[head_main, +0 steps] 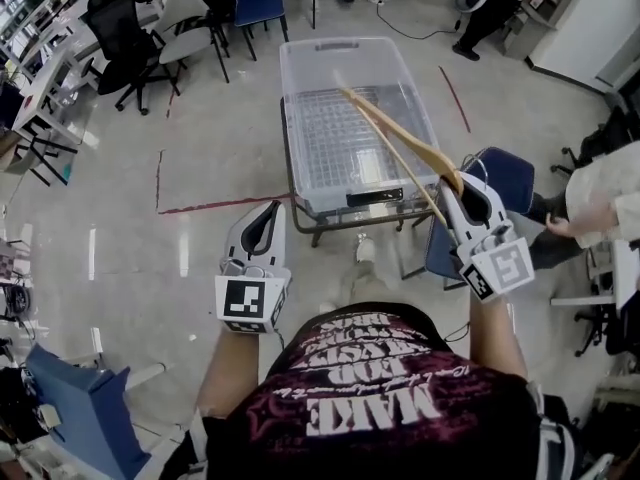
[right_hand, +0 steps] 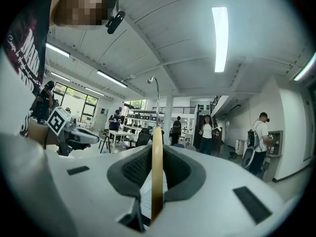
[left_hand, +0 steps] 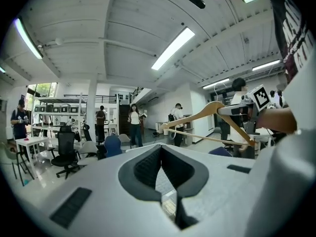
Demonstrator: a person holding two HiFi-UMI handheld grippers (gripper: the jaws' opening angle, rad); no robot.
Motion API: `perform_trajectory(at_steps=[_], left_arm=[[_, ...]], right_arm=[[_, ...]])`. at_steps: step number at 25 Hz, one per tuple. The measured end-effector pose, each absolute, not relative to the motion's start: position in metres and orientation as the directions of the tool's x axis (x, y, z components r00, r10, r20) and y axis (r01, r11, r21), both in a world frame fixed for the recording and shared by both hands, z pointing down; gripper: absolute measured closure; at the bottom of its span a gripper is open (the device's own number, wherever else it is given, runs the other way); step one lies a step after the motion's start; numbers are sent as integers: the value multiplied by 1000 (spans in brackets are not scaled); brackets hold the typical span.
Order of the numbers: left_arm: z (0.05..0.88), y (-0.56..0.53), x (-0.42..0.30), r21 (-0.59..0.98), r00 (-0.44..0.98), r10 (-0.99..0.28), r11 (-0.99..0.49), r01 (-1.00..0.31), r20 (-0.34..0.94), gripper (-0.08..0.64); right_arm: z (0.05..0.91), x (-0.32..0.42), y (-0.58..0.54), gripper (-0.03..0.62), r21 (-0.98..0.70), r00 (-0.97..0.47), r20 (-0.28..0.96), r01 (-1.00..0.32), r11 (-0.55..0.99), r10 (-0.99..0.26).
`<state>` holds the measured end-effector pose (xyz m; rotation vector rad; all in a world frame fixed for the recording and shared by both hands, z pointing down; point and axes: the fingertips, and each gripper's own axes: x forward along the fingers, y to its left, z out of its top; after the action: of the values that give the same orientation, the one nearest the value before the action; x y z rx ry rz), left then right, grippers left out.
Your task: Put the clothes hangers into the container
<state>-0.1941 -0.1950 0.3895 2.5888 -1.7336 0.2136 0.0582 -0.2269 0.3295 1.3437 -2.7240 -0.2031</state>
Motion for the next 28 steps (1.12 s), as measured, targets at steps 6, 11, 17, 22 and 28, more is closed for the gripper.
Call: perform_trajectory(at_steps=[6,11,17,22,28], left_arm=[[398,-212,-211,-56,358,-924,-368,-928,137,554],[398,-234,-216,-79,336,-931,-349,-934,140,554],[396,-271,-215,-75,315,-938,-328,-942,146,554],[398,-299,-206,-74,320,-935,-334,-940,156,554],[393,-331,-193,-79,289,-942,-306,-949,168,554]], right_arm=[[339,39,-258,531,142,-632,25,-765,628,-775],[344,34,-286,531,131,-644,18,-756,641,-764],[346,36,-324,531,121,-659,18,-745,655,-752],[349,41,-357,531,104,-662,20,-744,660,-749],[359,49,-400,531,60,-689,34,-721,690,-724]])
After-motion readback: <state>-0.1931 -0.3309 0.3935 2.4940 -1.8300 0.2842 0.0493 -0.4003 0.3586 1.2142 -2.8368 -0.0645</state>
